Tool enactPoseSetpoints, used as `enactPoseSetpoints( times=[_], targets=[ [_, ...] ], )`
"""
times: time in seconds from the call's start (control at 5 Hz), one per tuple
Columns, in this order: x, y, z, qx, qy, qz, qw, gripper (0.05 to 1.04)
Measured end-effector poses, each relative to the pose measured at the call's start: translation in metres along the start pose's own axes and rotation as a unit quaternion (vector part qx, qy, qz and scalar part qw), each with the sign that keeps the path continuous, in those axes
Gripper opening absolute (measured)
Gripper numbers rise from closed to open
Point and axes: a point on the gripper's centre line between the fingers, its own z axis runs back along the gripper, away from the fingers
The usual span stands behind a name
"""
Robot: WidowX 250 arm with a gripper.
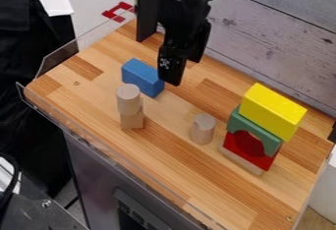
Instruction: Put the blue block on top of the cylinder
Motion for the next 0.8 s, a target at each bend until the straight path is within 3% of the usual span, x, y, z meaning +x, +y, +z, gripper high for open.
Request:
enactPoseSetpoints(
  times=[0.2, 0.8],
  targets=[
    [0.0, 0.003, -0.009, 0.017, -0.003, -0.002, 0.9999, 1.0],
    [0.03, -0.029, 0.011, -0.044, -0.007, 0.019, 0.9988, 1.0]
  ],
)
